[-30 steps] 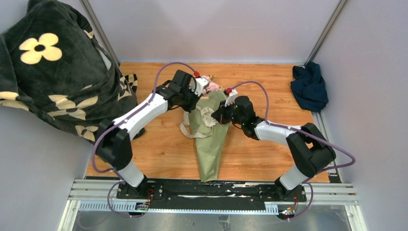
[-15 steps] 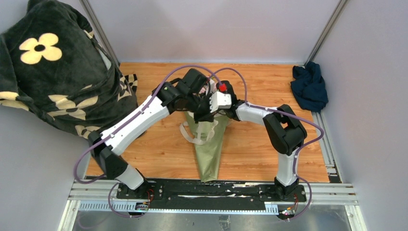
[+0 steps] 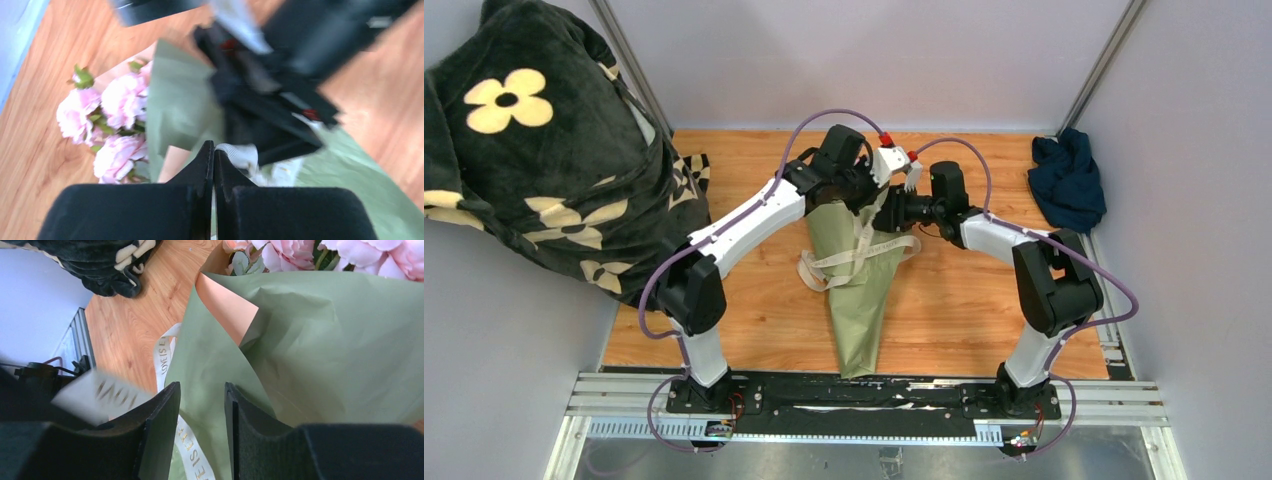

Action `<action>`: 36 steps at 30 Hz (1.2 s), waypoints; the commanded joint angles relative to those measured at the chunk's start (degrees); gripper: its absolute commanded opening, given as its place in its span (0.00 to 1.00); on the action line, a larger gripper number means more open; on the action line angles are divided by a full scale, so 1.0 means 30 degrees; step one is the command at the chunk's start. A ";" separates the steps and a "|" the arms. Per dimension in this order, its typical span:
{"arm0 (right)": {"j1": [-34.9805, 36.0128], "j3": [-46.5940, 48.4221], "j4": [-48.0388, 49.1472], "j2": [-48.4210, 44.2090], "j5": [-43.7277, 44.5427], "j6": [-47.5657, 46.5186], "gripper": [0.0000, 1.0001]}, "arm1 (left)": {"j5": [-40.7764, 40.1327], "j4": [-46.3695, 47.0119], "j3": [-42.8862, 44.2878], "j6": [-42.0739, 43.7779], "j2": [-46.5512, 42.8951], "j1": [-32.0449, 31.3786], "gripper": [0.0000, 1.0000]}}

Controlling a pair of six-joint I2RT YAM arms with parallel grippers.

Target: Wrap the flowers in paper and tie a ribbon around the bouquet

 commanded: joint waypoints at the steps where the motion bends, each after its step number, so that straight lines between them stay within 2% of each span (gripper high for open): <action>1: -0.0316 -0.0626 -0.0900 -0.0711 0.0005 0.0774 0.37 | -0.1610 0.1692 0.0254 -0.1213 0.1350 0.0854 0.00; 4: -0.0444 -0.0901 -0.1477 -0.0421 0.0722 0.0871 0.31 | -0.3602 0.2180 0.0775 -0.0786 0.2287 0.0879 0.00; 6: -0.0470 -0.1230 -0.1269 -0.0328 0.1058 0.1034 0.28 | -0.3893 0.2566 0.0997 -0.0347 0.2788 0.0879 0.00; 7: -0.0459 -0.1414 -0.1062 -0.0313 0.1097 0.1173 0.28 | -0.3748 0.2419 0.1258 -0.0179 0.3061 0.0879 0.05; 8: -0.0456 -0.1580 -0.0908 -0.0337 0.1183 0.1366 0.27 | -0.3616 0.2086 0.1664 -0.0018 0.3377 0.0864 0.15; 9: -0.0455 -0.1740 -0.0812 -0.0429 0.1339 0.1482 0.27 | -0.3607 0.1572 0.2246 0.0071 0.3702 0.0852 0.31; 11: -0.0438 -0.2037 -0.0678 -0.0596 0.1516 0.1523 0.26 | -0.3700 0.0189 0.3524 0.0389 0.4186 0.0872 0.50; 12: -0.0453 -0.2141 -0.0666 -0.0713 0.1631 0.1512 0.26 | -0.3746 -0.0522 0.4064 0.0653 0.4192 0.0867 0.56; 15: -0.0455 -0.2264 -0.0671 -0.0752 0.1639 0.1426 0.24 | -0.3072 -0.2235 0.4590 0.2576 0.3020 0.0879 0.65; 17: -0.0455 -0.2211 -0.0593 -0.0518 0.1461 0.1513 0.22 | -0.2196 -0.3369 0.4169 0.4166 0.1469 0.0879 0.66; 21: -0.0448 -0.2390 0.0052 -0.0239 0.1378 0.1931 0.20 | -0.0976 -0.3751 0.0365 0.6927 -0.2781 0.0857 0.75; 23: -0.0455 -0.2411 0.0250 -0.0053 0.1295 0.2058 0.19 | -0.1867 -0.3121 -0.1355 0.7169 -0.3635 0.0612 0.87; 25: -0.0429 -0.2398 0.0377 0.0129 0.1178 0.2197 0.19 | -0.3649 -0.2715 -0.1101 0.6551 -0.3090 0.0442 0.94; 27: -0.0418 -0.2504 0.0581 0.0135 0.1152 0.2390 0.19 | -0.5174 -0.3560 0.0409 0.5684 -0.1603 0.0465 0.93; 29: -0.0426 -0.2689 0.0756 -0.0018 0.1327 0.2528 0.19 | -0.2666 -0.5338 0.0665 0.6949 -0.1787 0.0414 0.82; 31: -0.0426 -0.2719 0.0702 -0.0113 0.1480 0.2502 0.19 | 0.0344 -0.5022 -0.1911 0.8823 -0.3658 -0.0204 0.79; 33: -0.0426 -0.2513 0.0615 0.0092 0.1379 0.2477 0.19 | 0.0516 -0.3500 -0.4912 1.0015 -0.4846 -0.1468 0.81; 36: -0.0417 -0.2340 0.0840 0.0356 0.1190 0.2819 0.19 | -0.0257 -0.0867 -0.6400 0.9053 -0.3860 -0.1964 0.85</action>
